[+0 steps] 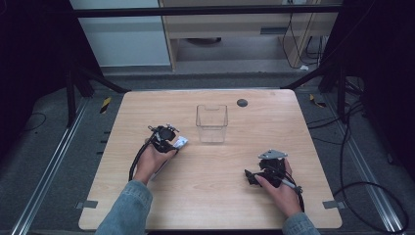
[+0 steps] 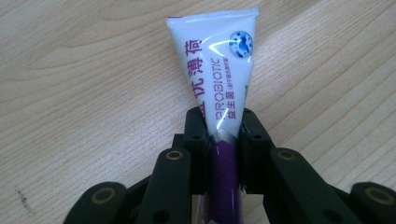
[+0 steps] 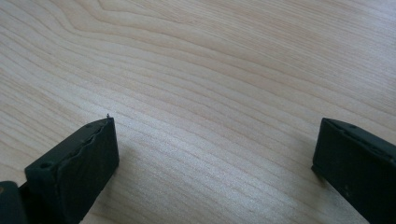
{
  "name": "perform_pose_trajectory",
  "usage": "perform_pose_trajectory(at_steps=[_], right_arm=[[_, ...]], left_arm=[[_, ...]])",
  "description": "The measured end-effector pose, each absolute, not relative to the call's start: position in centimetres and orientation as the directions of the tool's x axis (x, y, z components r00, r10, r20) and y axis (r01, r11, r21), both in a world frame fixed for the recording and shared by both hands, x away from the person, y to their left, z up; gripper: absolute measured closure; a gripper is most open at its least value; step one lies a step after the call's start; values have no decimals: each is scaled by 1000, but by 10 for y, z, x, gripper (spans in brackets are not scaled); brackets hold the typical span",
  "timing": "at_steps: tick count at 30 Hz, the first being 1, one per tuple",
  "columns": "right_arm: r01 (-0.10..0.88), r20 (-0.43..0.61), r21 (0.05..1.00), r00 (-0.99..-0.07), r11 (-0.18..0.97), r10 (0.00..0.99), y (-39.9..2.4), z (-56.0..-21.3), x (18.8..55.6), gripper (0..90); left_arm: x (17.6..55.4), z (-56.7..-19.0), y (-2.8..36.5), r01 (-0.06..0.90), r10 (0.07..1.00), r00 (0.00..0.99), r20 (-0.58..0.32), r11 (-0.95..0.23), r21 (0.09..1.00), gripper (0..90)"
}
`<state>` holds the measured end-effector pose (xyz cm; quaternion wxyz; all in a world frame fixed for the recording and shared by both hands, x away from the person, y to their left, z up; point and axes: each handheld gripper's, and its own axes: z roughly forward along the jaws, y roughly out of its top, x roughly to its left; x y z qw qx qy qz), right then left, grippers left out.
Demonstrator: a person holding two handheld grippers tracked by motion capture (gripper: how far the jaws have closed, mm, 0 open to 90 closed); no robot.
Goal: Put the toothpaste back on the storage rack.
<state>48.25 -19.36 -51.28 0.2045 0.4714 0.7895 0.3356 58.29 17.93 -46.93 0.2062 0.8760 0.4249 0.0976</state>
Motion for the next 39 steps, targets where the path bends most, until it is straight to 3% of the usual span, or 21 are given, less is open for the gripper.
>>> perform_pose_trajectory(at_steps=[6,19,39], right_arm=[[608,-6,722,-471,330,882,-194,-513,482,5],[607,-6,723,-472,330,882,-194,-513,483,5],[604,-10,724,-475,334,880,-194,-513,483,5]], left_arm=[[582,-467,181,704,784,620,8,-562,434,772],[571,-419,193,658,783,620,59,-559,505,775],[565,-386,187,603,777,623,88,-549,579,774]])
